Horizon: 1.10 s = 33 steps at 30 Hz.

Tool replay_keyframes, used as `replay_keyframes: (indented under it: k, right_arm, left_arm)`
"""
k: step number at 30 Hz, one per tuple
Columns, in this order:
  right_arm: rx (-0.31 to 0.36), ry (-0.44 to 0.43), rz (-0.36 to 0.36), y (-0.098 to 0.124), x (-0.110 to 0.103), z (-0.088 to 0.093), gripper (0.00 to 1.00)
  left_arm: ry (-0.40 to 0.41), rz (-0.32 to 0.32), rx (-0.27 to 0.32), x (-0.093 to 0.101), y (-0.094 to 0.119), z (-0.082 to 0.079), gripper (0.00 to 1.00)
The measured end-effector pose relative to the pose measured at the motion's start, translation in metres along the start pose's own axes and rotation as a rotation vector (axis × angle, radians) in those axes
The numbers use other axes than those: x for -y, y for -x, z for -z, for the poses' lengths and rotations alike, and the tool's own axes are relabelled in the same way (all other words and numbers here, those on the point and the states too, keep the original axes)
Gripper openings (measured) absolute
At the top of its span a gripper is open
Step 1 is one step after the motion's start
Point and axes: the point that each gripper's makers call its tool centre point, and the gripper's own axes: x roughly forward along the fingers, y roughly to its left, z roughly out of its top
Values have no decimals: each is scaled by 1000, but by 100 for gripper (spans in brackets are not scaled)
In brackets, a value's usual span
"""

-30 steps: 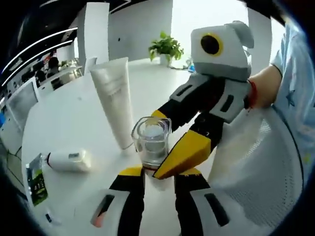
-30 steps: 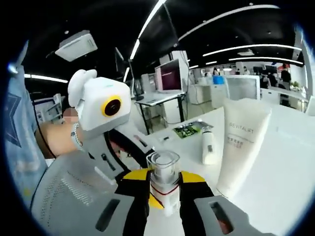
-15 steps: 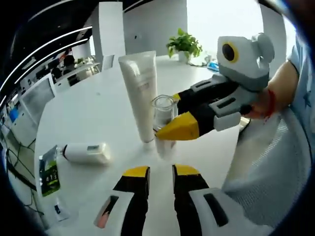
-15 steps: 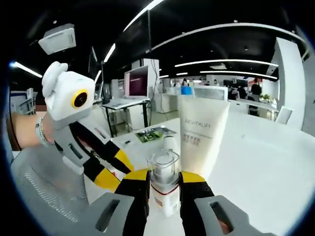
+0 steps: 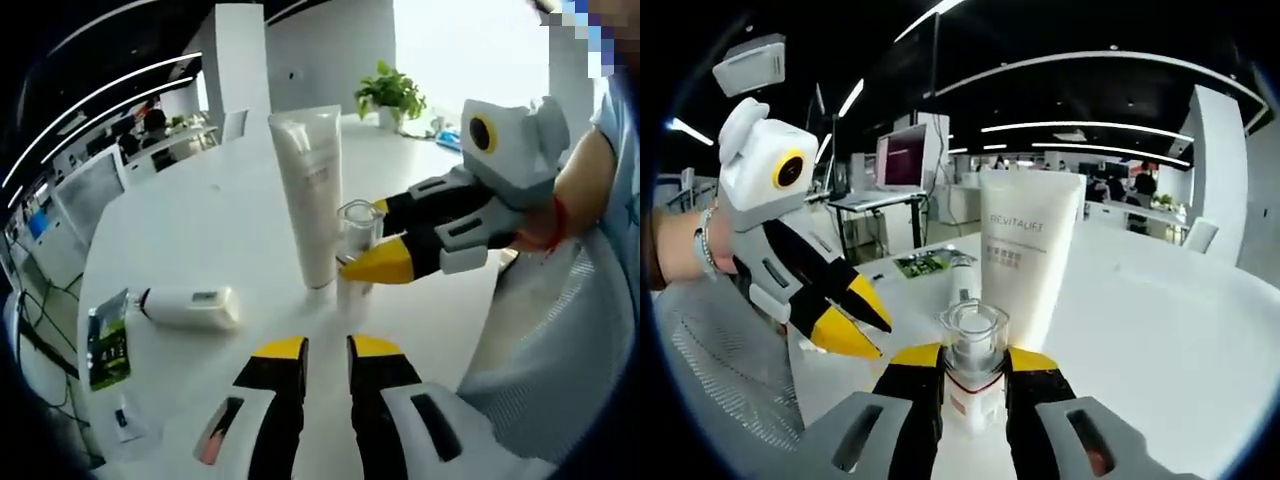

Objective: Arrange the skincare products in the storage area until every visible bottle or jar stands upright without overlapping.

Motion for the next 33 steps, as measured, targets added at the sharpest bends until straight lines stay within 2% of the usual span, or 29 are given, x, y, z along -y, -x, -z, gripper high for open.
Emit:
replay_keyframes:
  k: [2, 4, 6, 8, 11, 21, 25, 33]
  right_arm:
    - [-64, 9, -5, 0, 0, 11, 25]
    - [-77, -12, -23, -1, -1, 15, 28]
    - [-105, -6, -33, -1, 0, 19, 25]
    - [-175, -4, -48, 0, 0, 32, 22]
    - [-224, -12, -44, 0, 3, 43, 18]
    - [-250, 40, -38, -6, -2, 49, 7]
    - [-254, -1, -31, -8, -3, 50, 5]
    - [-280, -2, -14, -11, -4, 56, 5]
  left_arm:
    - [1, 1, -4, 0, 0, 1, 16]
    - [-4, 0, -10, 0, -1, 2, 17]
    - [-8, 6, -10, 2, 0, 2, 17]
    - [-6, 6, -2, 2, 0, 1, 18]
    - [0, -1, -11, -1, 1, 3, 17]
    - [-21, -15, -26, -2, 1, 4, 17]
    - [-22, -19, -28, -3, 0, 4, 17]
    - [-44, -34, -46, -5, 1, 6, 17]
